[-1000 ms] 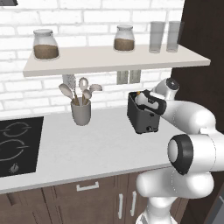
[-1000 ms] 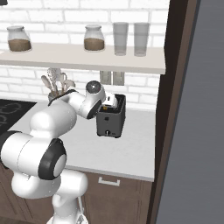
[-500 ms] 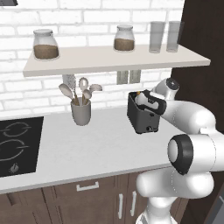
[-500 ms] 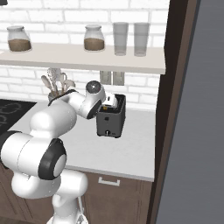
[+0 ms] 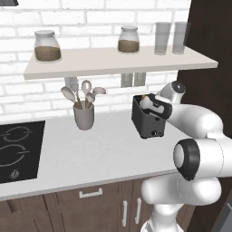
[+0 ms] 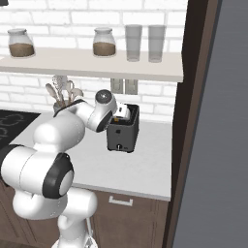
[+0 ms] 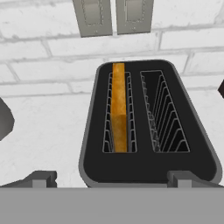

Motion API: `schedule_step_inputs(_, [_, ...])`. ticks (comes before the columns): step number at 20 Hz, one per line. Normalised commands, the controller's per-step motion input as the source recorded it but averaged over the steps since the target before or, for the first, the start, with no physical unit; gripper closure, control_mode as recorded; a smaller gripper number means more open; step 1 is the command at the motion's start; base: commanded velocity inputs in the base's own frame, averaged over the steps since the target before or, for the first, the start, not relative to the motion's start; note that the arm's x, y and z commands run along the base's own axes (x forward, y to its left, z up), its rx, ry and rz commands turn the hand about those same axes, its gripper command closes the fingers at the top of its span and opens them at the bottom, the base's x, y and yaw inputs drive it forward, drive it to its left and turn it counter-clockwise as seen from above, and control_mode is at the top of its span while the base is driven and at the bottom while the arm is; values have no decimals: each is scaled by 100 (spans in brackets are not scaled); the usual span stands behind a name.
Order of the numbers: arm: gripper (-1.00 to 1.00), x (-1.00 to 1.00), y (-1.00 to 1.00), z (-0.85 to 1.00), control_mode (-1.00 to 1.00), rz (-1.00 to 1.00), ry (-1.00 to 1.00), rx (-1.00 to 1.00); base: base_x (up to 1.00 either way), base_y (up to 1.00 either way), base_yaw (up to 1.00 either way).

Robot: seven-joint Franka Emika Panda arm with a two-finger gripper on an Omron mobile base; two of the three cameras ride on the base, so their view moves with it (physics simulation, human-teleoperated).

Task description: Start the toaster. Once the lever pops up, take the bread to the plate on the dining counter.

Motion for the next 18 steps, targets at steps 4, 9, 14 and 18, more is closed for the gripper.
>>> schedule_step_inputs(4, [-100, 0, 0, -3, -100, 0, 0, -1, 0, 0, 0])
schedule_step_inputs(9, [-100, 7, 0, -4, -100, 0, 0, 0, 0, 0, 0])
schedule_step_inputs(14, [-100, 29, 2, -11, -100, 0, 0, -3, 0, 0, 0])
schedule_step_inputs(18, [-100, 34, 0, -13, -100, 0, 0, -1, 0, 0, 0])
